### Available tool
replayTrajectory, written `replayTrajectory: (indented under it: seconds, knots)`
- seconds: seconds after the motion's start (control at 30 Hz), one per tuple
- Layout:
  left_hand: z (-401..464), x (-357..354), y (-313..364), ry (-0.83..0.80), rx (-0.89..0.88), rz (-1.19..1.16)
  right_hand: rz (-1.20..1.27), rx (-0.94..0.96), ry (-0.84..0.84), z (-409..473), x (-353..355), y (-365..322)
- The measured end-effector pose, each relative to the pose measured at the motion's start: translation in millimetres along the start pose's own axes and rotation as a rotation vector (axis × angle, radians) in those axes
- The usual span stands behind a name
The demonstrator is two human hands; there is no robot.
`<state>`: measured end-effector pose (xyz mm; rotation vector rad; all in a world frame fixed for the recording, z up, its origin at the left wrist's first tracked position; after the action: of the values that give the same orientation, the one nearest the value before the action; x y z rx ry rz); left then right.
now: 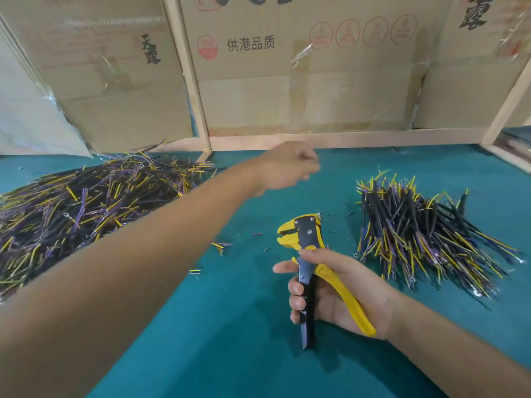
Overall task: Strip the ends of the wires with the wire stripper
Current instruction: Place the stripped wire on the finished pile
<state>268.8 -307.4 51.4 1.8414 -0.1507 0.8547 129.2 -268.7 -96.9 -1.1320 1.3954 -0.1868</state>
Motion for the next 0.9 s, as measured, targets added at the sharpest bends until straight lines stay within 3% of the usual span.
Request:
replayTrajectory:
  seconds: [0.07,0.17,0.3,0.6,0.77,0.9]
  knots:
    - [-34,16,-23,-0.097,0.043,0.207,0.011,0.052,-0.05,-7,-1,0]
    - [-85,22,-83,-0.379,0.313,0.657,-0.011,0.061,-0.015,-4,1,-3]
    - [-134,21,-143,-0.527,0.559,0.797,-0.026,0.041,0.025,-1,2,-3]
    - [-145,28,-153,-0.336,0.496,0.946,-0.008,0.018,-0.062,4,14,3]
    - [-147,42,-143,-0.153,0.369,0.782,0.003,0.018,-0.095,6,18,5]
    - [-146,44,-150,-0.151,0.392,0.96,0.011,0.02,-0.101,6,17,5]
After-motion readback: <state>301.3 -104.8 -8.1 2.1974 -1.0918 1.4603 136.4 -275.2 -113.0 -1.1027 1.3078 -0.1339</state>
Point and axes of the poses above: each hand's wrist, its own z-axis towards the middle knuckle, its own x-axis out of the back of the hand, y = z × x, the point moved 10 cm from there along z, towards the middle knuckle, and after that the axes turned 15 degrees about -y, right-handed, at the moved point
